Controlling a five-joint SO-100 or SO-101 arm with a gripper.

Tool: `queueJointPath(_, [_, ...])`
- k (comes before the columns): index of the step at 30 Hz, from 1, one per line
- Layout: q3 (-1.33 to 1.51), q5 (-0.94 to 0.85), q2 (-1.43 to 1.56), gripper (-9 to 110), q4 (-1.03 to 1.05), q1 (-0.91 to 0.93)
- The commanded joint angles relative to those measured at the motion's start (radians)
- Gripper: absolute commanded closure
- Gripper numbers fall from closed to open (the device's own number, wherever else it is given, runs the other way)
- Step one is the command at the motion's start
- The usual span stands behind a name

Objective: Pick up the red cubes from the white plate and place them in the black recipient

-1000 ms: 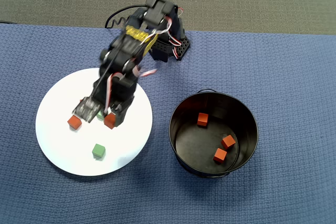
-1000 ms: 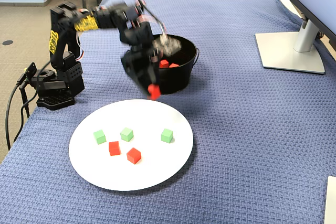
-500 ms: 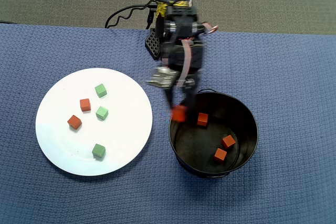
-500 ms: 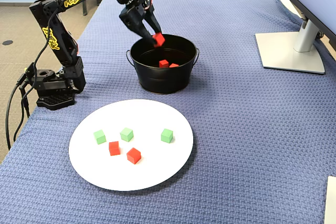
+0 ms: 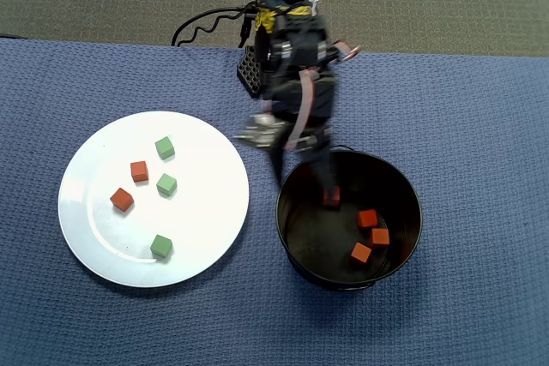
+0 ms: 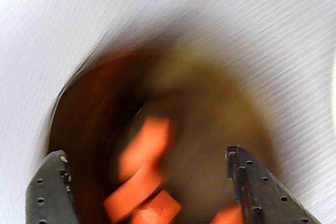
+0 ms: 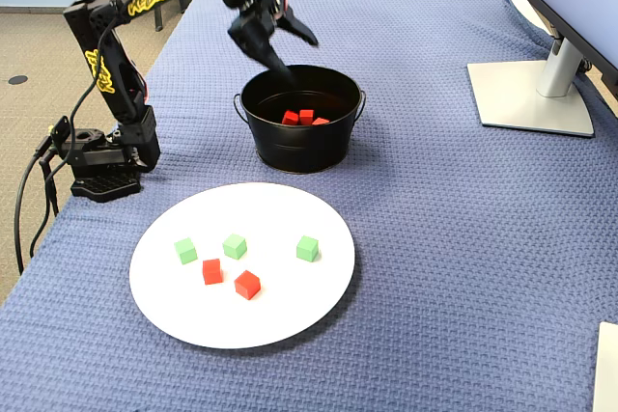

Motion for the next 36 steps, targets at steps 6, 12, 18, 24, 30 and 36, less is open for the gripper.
queueJointPath(6, [-0.002, 0.155, -0.048, 73, -0.058, 0.453])
queueJointPath(12, [0.011, 0.265, -0.140, 83, -0.031, 0.597])
queueJointPath(18, [0.120, 0.285, -0.193, 88, -0.063, 0.690])
queueJointPath(24, [0.238, 0.284, -0.244, 84, -0.124, 0.730])
queueJointPath(30, [0.245, 0.272, -0.293, 80, -0.156, 0.765])
queueJointPath(36, [0.181, 0.233, -0.379, 72, -0.155, 0.793])
